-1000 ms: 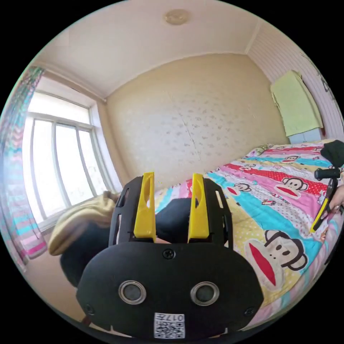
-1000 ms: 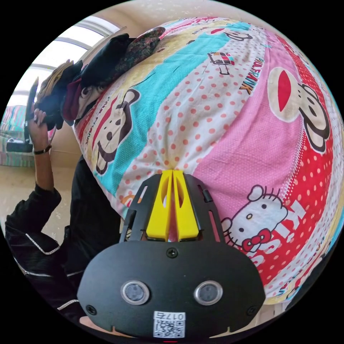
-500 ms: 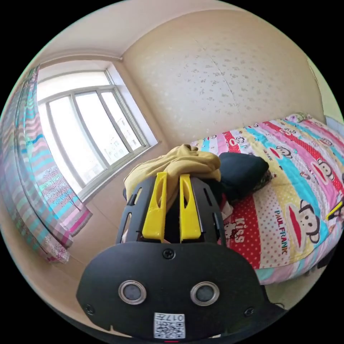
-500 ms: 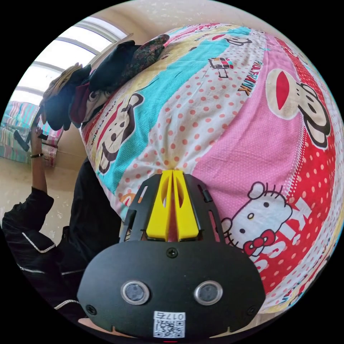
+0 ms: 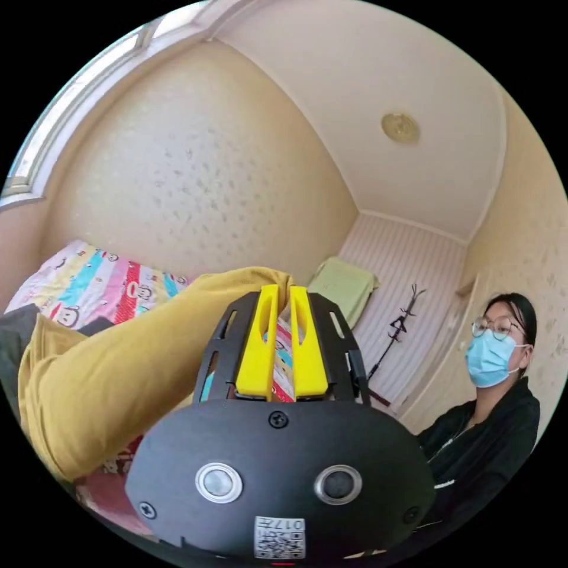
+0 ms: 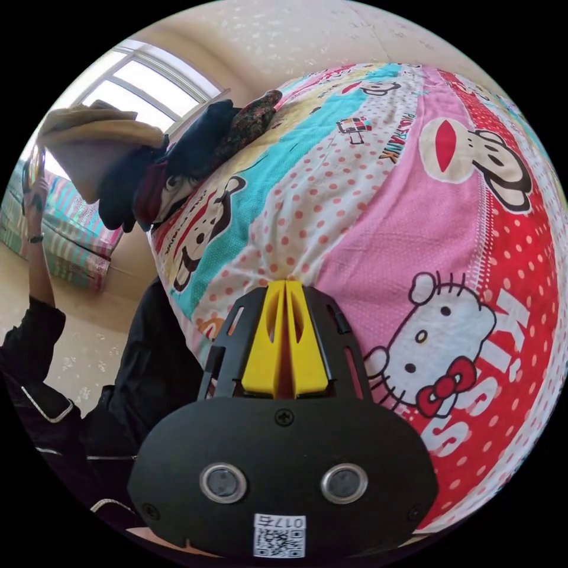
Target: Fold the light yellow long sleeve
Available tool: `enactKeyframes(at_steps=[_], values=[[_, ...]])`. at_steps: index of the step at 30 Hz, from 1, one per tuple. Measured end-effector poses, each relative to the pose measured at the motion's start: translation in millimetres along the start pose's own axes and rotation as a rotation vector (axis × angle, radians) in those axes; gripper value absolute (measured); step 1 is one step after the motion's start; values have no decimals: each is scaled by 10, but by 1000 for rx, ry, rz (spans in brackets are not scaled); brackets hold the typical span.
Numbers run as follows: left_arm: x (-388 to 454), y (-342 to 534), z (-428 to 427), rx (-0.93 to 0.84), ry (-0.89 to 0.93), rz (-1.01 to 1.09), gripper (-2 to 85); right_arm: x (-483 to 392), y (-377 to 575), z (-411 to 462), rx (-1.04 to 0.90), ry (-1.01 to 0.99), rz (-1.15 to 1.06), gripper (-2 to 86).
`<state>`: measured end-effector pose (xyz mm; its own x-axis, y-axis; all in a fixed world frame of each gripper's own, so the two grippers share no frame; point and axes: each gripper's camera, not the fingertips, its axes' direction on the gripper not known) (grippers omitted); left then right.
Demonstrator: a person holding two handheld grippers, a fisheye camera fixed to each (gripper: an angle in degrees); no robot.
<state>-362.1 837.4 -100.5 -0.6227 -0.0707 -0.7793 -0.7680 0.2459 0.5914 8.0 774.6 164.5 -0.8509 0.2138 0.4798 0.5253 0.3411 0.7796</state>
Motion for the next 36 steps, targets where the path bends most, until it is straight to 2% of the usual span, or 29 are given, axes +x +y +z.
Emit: enactKeyframes(at_steps=[2,5,9,12,15,17,19,20,22,25,28,29,31,33,34,36], values=[[-10,364,583,-167,225,-63,47,4,68,-35,26,7,-14,3],[-150,1094,1018,-295,358,-194,60,8,205,-111,87,11,-41,5],[-415,1818,938,-214,405,-380,56,-9,371,-217,150,34,-78,14],[-679,1938,679,-118,308,-507,75,13,399,-295,152,31,-78,24],[-881,1737,484,-125,126,-571,121,97,424,-386,156,-19,-63,29],[-847,1485,485,-278,-186,-411,136,148,439,-443,159,-53,-54,31],[-832,1456,675,-448,-405,-299,151,184,452,-495,160,-77,-46,32],[-869,1527,864,-561,-467,-264,165,196,462,-529,161,-86,-45,32],[-963,1730,1111,-674,-537,-266,189,198,476,-579,162,-87,-45,32],[-1083,2127,1339,-740,-569,-345,197,187,506,-664,166,-83,-49,31],[-792,2117,1292,-597,-607,-295,130,171,569,-803,199,-89,-55,28],[-638,2042,1284,-560,-564,-268,87,174,610,-894,232,-96,-46,27],[-401,1905,1265,-483,-476,-220,77,222,697,-1086,308,-129,13,24],[-227,1750,1245,-391,-357,-209,71,271,875,-1394,447,-207,38,20],[-168,1650,1246,-333,-296,-223,65,265,928,-1476,488,-207,37,20],[-118,1506,1313,-266,-213,-218,24,190,1191,-1803,698,-174,57,29]])
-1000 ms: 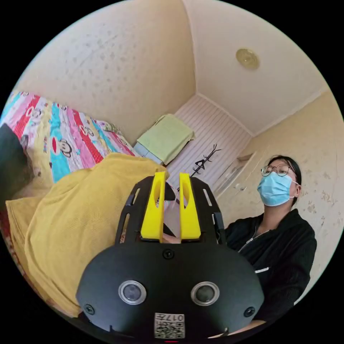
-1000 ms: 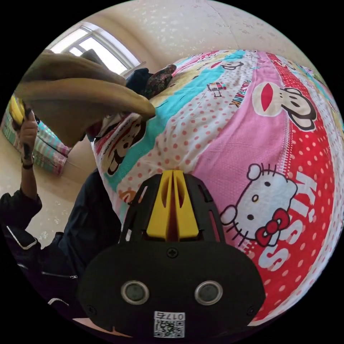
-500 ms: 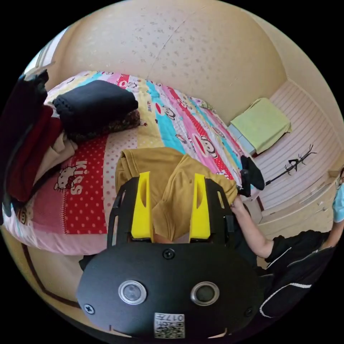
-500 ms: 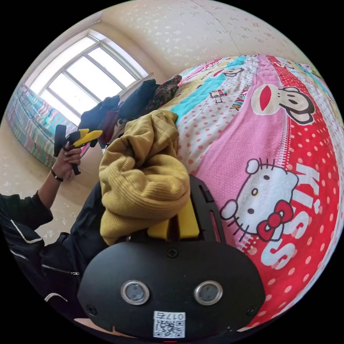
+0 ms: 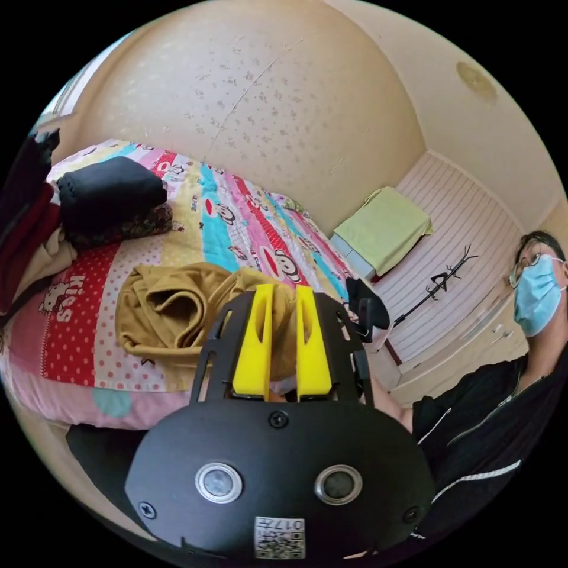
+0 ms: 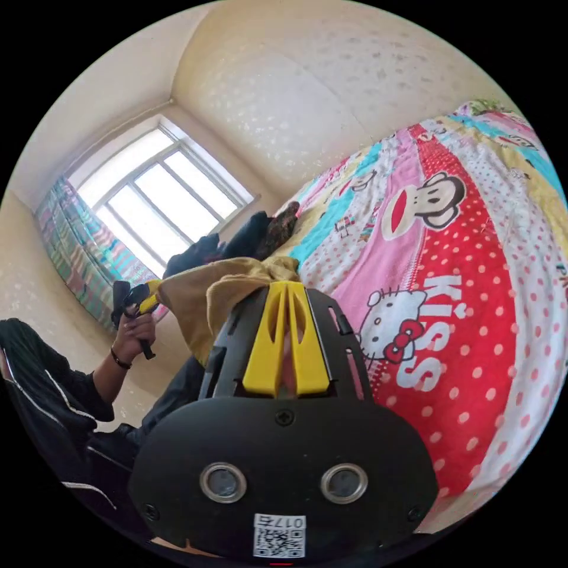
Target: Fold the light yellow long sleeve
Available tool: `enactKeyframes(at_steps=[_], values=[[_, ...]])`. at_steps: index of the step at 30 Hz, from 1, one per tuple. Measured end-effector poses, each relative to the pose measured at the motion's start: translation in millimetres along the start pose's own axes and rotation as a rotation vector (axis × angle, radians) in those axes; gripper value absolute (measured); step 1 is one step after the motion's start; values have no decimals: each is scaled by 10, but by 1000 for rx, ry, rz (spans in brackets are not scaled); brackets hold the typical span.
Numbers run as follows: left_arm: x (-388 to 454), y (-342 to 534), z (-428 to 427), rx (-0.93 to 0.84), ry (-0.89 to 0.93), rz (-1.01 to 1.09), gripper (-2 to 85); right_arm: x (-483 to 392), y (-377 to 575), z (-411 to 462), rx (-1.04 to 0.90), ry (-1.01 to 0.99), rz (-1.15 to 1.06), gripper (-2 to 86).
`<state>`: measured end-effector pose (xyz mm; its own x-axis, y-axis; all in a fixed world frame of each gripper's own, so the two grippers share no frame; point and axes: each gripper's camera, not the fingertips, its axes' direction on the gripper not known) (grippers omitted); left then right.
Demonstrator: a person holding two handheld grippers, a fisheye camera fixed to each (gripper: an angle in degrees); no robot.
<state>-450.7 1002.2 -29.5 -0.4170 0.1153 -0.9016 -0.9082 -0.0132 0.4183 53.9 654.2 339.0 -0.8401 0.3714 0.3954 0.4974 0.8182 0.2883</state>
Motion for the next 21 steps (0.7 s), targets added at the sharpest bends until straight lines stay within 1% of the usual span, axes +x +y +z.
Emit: enactKeyframes(at_steps=[1,2,3,4,5,6,7,8,9,10,12,13,14,15,16,17,18,20,21], values=[[61,-104,16,69,99,17,2,-43,18,-103,61,6,-3,33],[127,-224,52,150,249,44,-4,-133,83,-309,198,21,-3,44],[168,-290,87,185,325,65,-5,-237,185,-492,340,23,-27,58],[273,-431,191,223,427,120,-7,-294,240,-562,403,15,-54,63],[391,-593,361,184,425,166,-7,-404,330,-644,489,-19,-117,72],[440,-673,465,141,390,175,-7,-495,354,-641,488,-57,-161,77],[494,-804,681,46,294,153,-6,-537,342,-610,462,-72,-177,79],[500,-881,863,-26,242,128,-4,-610,297,-502,377,-94,-200,85],[493,-898,938,-51,242,126,-2,-661,248,-358,274,-116,-204,91],[455,-899,1052,-85,268,129,5,-677,230,-288,226,-128,-203,95],[307,-833,1152,-124,260,70,32,-740,188,-46,61,-141,-205,103],[160,-747,1148,-123,155,-10,65,-763,184,0,31,-143,-220,105],[14,-641,1095,-108,5,-76,123,-826,181,79,-21,-147,-265,110],[-52,-590,1063,-111,-67,-98,152,-915,185,150,-73,-148,-335,112],[-168,-483,991,-127,-196,-127,158,-975,196,188,-101,-142,-386,114],[-265,-367,922,-141,-309,-153,160,-1116,236,283,-171,-84,-489,115],[-307,-305,896,-153,-356,-163,159,-1258,296,403,-245,38,-574,115],[-448,-63,867,-228,-492,-201,137,-1410,388,553,-296,195,-639,112],[-475,-8,880,-250,-516,-207,134,-1459,430,593,-283,220,-638,107]])
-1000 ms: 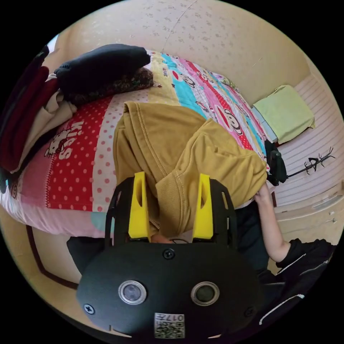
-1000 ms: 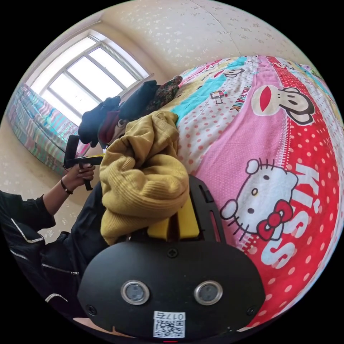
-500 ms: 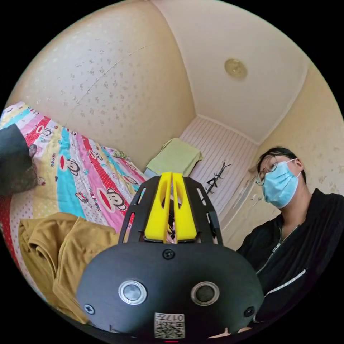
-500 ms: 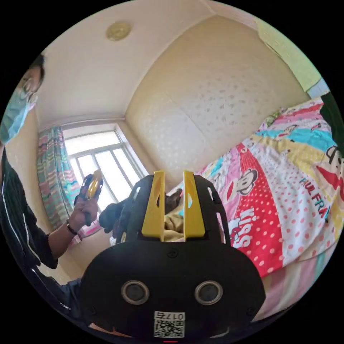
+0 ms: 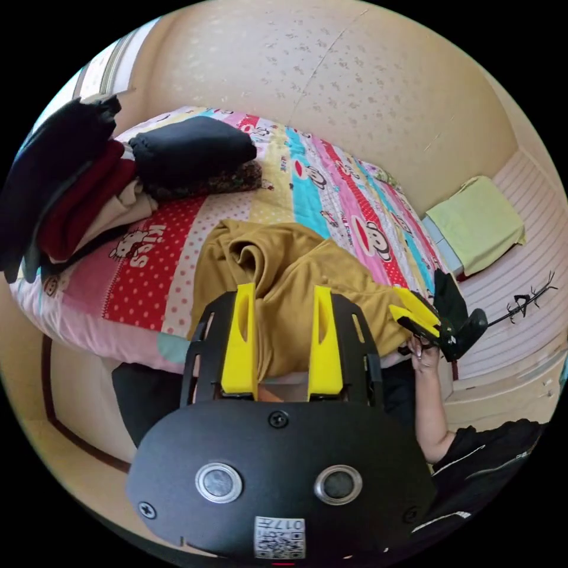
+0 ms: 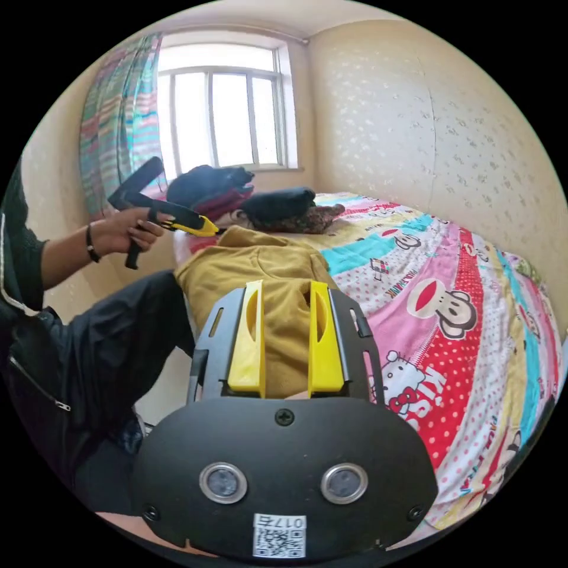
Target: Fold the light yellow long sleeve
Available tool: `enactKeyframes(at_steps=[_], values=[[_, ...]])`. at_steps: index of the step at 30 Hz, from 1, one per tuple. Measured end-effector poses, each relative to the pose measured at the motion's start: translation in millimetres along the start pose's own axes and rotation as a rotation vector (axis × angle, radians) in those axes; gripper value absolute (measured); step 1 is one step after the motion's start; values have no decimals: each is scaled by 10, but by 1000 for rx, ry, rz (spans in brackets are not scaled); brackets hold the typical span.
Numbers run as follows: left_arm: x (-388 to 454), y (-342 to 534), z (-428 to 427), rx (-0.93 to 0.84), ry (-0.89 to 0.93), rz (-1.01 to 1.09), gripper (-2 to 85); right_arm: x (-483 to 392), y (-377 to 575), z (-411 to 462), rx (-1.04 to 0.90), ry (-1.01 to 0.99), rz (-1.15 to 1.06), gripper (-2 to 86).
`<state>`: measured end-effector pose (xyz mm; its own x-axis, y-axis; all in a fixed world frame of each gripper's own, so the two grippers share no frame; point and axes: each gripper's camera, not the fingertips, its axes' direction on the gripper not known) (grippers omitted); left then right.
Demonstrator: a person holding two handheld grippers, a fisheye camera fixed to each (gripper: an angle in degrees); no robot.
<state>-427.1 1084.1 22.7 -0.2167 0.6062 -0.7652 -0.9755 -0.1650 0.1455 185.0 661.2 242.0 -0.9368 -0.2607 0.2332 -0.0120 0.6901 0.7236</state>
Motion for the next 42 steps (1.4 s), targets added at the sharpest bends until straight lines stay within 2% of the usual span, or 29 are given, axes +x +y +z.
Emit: enactKeyframes(at_steps=[3,7,9,11,12,14,18,20,23,25,28,33,37,40,42], values=[[-52,169,225,-56,-138,4,125,-5,-6,14,33,-8,86,87],[11,214,275,12,7,-34,66,96,25,-94,101,-93,152,78],[179,161,218,38,62,-9,54,203,116,-286,248,-174,238,80],[530,66,50,118,162,107,48,252,208,-454,406,-235,291,87],[627,34,14,131,184,142,47,257,265,-544,510,-282,303,95],[962,-102,-72,154,234,238,43,230,295,-604,599,-340,278,108],[1351,-255,-113,228,328,332,36,-2,96,-551,508,-355,125,142],[1536,-379,-5,212,483,348,29,-147,31,-494,466,-278,101,147],[1870,-464,175,109,623,464,19,-197,53,-323,415,-106,262,119],[2038,-436,261,45,612,532,15,-126,145,-259,445,-139,306,72],[2017,-331,254,69,601,562,27,75,187,-239,442,-196,375,42],[1591,-291,111,138,581,490,66,-218,43,-412,436,144,191,30],[1366,-241,6,120,546,411,133,-571,-26,-318,439,283,53,24],[1359,-139,-14,79,571,398,148,-757,-77,-202,456,195,-62,25],[1350,-92,-16,92,552,388,158,-859,-142,-127,453,19,-170,28]])
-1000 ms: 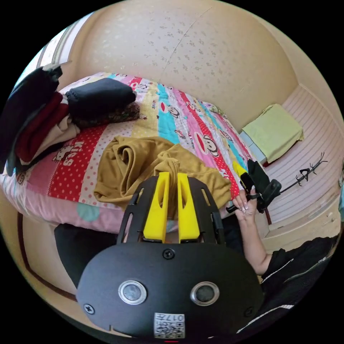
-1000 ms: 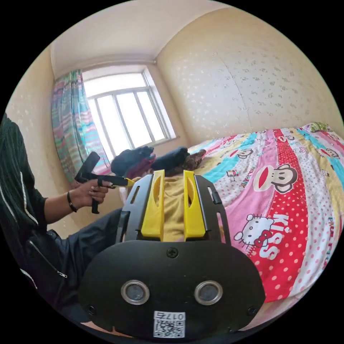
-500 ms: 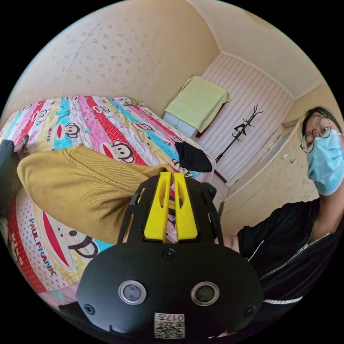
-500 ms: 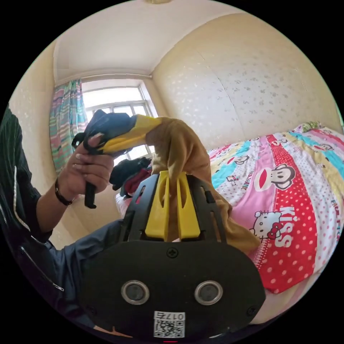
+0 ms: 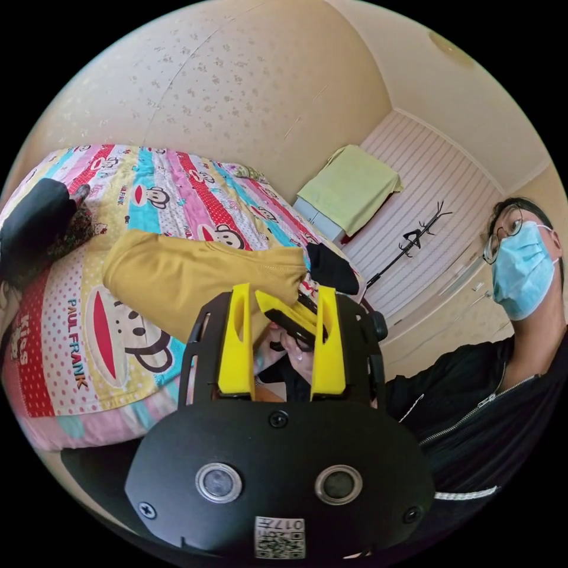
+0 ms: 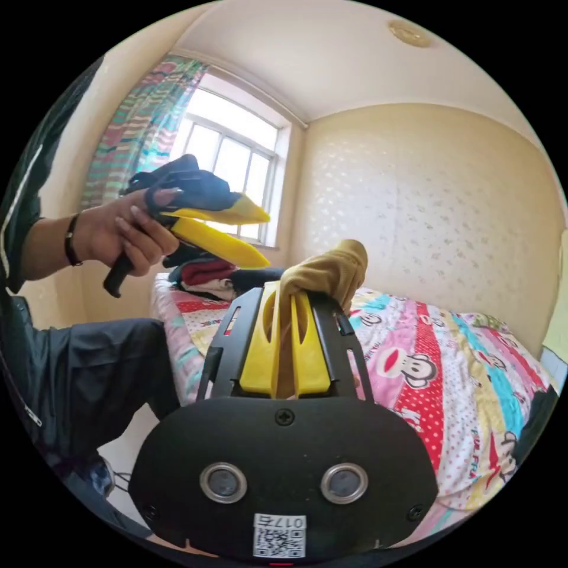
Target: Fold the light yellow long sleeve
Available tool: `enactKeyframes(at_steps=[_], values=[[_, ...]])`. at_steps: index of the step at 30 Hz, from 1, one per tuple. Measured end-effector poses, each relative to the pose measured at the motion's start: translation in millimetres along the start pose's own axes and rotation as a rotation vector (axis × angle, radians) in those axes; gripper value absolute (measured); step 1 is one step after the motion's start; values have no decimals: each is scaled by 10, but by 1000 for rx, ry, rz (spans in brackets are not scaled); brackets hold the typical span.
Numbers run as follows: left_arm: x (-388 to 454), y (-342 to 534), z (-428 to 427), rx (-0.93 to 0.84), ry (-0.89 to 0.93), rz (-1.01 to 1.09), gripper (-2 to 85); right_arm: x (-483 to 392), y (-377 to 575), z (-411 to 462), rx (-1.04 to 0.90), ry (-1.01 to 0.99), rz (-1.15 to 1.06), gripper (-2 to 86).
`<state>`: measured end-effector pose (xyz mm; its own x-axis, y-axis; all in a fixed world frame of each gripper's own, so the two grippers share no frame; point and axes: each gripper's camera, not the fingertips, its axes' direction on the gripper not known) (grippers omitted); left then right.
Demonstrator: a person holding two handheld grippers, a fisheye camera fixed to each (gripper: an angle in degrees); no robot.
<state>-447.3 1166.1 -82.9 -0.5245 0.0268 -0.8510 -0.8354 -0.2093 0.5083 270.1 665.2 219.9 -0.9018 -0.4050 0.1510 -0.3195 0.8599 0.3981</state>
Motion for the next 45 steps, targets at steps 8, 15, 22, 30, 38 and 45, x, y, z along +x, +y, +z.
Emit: enactKeyframes(at_steps=[8,15,22,30,38,45], values=[[-529,280,-129,-9,-80,-201,87,133,24,346,-115,-301,5,36],[-964,609,-771,251,294,-108,53,436,-40,176,109,-467,93,25],[-938,585,-1652,417,425,207,52,1184,35,-378,444,-448,294,12],[-972,193,-2312,606,740,418,53,1433,-9,35,264,-340,344,67],[-963,67,-2034,583,1027,419,53,856,-427,691,253,-323,253,149],[-1277,275,-1947,584,1120,308,51,911,-664,1276,187,-441,291,141]])
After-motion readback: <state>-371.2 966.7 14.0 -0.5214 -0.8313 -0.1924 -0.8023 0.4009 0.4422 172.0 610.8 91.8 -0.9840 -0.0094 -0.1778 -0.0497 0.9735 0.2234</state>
